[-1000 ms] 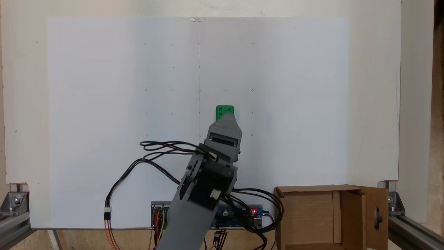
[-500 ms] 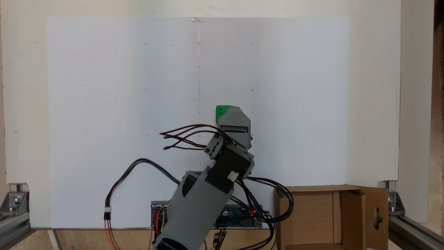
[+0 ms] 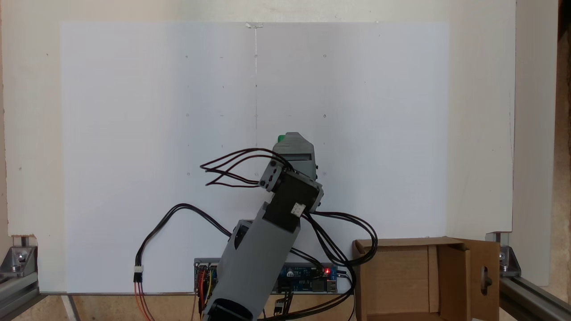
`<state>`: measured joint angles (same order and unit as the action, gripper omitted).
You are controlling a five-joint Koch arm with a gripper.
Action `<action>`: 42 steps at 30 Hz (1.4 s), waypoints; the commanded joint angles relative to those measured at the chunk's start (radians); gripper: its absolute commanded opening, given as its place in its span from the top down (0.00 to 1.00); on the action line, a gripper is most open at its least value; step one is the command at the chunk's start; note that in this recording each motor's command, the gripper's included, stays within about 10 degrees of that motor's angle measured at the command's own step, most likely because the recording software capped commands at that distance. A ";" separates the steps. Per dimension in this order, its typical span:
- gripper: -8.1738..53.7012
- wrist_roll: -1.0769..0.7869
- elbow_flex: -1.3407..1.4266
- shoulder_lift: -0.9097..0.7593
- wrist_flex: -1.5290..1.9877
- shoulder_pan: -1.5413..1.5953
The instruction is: Grasp a green dice and put it in the bin.
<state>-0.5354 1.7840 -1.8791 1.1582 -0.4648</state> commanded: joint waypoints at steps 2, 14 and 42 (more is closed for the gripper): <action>0.13 0.072 -0.064 0.011 0.005 0.020; 0.13 0.130 -0.126 0.095 -0.054 0.021; 0.13 0.183 -0.032 0.149 -0.064 0.046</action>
<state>-0.4050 1.7702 -1.7273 1.1014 -0.4234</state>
